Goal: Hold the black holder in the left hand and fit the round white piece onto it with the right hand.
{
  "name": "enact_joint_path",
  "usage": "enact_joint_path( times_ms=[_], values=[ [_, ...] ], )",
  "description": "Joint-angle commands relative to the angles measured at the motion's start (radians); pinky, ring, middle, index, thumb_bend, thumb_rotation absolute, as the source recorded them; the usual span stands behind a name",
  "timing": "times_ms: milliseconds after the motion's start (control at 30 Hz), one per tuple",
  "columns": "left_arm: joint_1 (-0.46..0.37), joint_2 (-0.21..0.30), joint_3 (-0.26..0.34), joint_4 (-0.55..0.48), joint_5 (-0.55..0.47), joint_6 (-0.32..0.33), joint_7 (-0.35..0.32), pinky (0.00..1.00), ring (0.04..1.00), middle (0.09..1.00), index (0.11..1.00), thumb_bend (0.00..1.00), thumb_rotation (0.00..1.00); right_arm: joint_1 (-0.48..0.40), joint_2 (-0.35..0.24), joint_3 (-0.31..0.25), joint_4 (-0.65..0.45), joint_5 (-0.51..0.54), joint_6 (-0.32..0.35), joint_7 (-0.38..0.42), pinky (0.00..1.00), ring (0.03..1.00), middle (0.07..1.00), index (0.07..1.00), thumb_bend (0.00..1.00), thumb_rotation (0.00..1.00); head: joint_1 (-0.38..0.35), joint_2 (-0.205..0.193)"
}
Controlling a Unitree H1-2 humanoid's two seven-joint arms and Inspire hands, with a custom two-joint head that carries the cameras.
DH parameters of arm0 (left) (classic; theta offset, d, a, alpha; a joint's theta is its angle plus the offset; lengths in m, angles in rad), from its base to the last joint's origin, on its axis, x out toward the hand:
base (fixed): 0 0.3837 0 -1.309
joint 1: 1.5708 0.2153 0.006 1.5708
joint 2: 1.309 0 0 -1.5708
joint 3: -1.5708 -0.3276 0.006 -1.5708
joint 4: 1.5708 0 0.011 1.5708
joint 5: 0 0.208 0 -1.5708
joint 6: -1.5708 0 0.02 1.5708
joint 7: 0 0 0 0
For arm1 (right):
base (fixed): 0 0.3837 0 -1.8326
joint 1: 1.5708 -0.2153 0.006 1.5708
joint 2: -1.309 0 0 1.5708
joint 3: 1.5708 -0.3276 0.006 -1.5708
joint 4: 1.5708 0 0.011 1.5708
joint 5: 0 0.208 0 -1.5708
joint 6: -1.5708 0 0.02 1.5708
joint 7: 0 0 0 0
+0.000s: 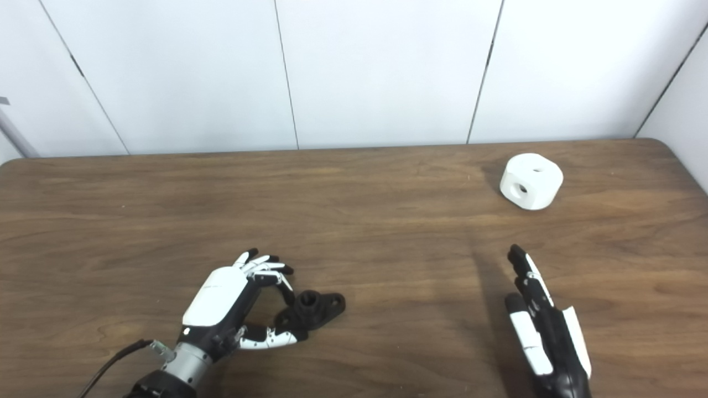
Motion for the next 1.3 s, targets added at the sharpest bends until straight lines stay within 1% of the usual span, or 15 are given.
enact_joint_path(
  times_ms=[0, 167, 333, 467, 500, 533, 600, 700, 733, 767, 867, 900, 1033, 1100, 1267],
  values=[
    [-0.001, 0.001, -0.003, -0.011, 0.023, -0.016, -0.002, 1.00, 0.891, 0.792, 0.486, 0.52, 0.05, -0.031, 0.002, -0.013, -0.044, -0.014, -0.007, -0.003, 1.00, 0.988, 0.958, 0.952, 0.62, 0.86, -0.008, -0.001],
    [-0.002, 0.002, 0.001, -0.004, 0.015, -0.020, -0.001, 1.00, 0.889, 0.793, 0.486, 0.52, 0.05, -0.074, -0.003, -0.026, -0.043, -0.044, 0.017, -0.012, 1.00, 0.971, 0.958, 0.949, 0.62, 0.77, -0.024, -0.010],
    [-0.003, 0.008, 0.007, 0.003, 0.017, -0.024, 0.005, 1.00, 0.887, 0.791, 0.486, 0.52, 0.05, -0.127, -0.011, -0.037, -0.051, -0.122, 0.062, -0.029, 0.95, 0.956, 0.946, 0.929, 0.61, 0.72, -0.062, -0.024],
    [0.002, 0.018, 0.019, 0.006, 0.002, -0.038, 0.007, 1.00, 0.883, 0.789, 0.486, 0.52, 0.05, -0.185, -0.020, -0.048, -0.068, -0.261, 0.144, -0.052, 0.87, 0.914, 0.915, 0.889, 0.61, 0.65, -0.131, -0.042],
    [0.004, 0.020, 0.023, 0.007, -0.002, -0.043, 0.007, 1.00, 0.881, 0.788, 0.486, 0.52, 0.05, -0.197, -0.018, -0.051, -0.076, -0.279, 0.171, -0.051, 0.86, 0.907, 0.908, 0.881, 0.61, 0.61, -0.159, -0.047],
    [0.006, 0.021, 0.027, 0.008, -0.004, -0.047, 0.008, 1.00, 0.880, 0.787, 0.486, 0.52, 0.05, -0.205, -0.016, -0.053, -0.082, -0.289, 0.190, -0.050, 0.86, 0.901, 0.904, 0.876, 0.61, 0.57, -0.159, -0.047],
    [0.008, 0.026, 0.033, 0.009, -0.003, -0.055, 0.008, 1.00, 0.879, 0.784, 0.486, 0.52, 0.05, -0.234, -0.012, -0.060, -0.090, -0.328, 0.239, -0.054, 0.85, 0.887, 0.891, 0.858, 0.64, 0.53, -0.198, -0.056],
    [0.011, 0.032, 0.042, 0.011, 0.000, -0.065, 0.012, 0.99, 0.873, 0.778, 0.485, 0.52, 0.05, -0.275, -0.018, -0.069, -0.081, -0.369, 0.275, -0.061, 0.85, 0.880, 0.877, 0.836, 0.69, 0.50, -0.240, -0.067],
    [0.011, 0.033, 0.044, 0.011, 0.002, -0.067, 0.010, 0.99, 0.872, 0.778, 0.485, 0.52, 0.05, -0.289, -0.022, -0.073, -0.078, -0.376, 0.289, -0.060, 0.85, 0.883, 0.875, 0.833, 0.70, 0.50, -0.240, -0.067],
    [0.012, 0.035, 0.047, 0.011, 0.000, -0.069, 0.009, 0.98, 0.870, 0.776, 0.485, 0.52, 0.05, -0.302, -0.026, -0.075, -0.077, -0.385, 0.304, -0.058, 0.87, 0.892, 0.881, 0.834, 0.71, 0.49, -0.265, -0.074],
    [0.014, 0.038, 0.054, 0.008, -0.004, -0.070, -0.001, 0.98, 0.868, 0.773, 0.485, 0.52, 0.05, -0.335, -0.040, -0.080, -0.072, -0.413, 0.339, -0.055, 0.95, 0.922, 0.900, 0.843, 0.72, 0.48, -0.287, -0.081],
    [0.015, 0.039, 0.055, 0.007, -0.004, -0.068, -0.006, 0.98, 0.869, 0.773, 0.485, 0.52, 0.05, -0.345, -0.043, -0.081, -0.068, -0.427, 0.345, -0.060, 0.96, 0.919, 0.896, 0.837, 0.73, 0.48, -0.294, -0.084],
    [0.016, 0.042, 0.063, 0.009, -0.006, -0.075, -0.009, 0.97, 0.865, 0.770, 0.485, 0.52, 0.05, -0.393, -0.057, -0.084, -0.046, -0.486, 0.362, -0.082, 0.93, 0.903, 0.885, 0.805, 0.75, 0.44, -0.312, -0.092],
    [0.016, 0.043, 0.067, 0.010, -0.005, -0.079, -0.008, 0.96, 0.856, 0.764, 0.485, 0.52, 0.05, -0.414, -0.072, -0.075, -0.043, -0.531, 0.386, -0.077, 0.93, 0.904, 0.898, 0.810, 0.74, 0.45, -0.320, -0.095],
    [0.016, 0.046, 0.072, 0.015, -0.007, -0.088, -0.011, 0.95, 0.853, 0.762, 0.485, 0.52, 0.05, -0.471, -0.105, -0.066, -0.016, -0.587, 0.425, -0.058, 0.94, 0.930, 0.929, 0.820, 0.72, 0.45, -0.338, -0.100]
  ],
)
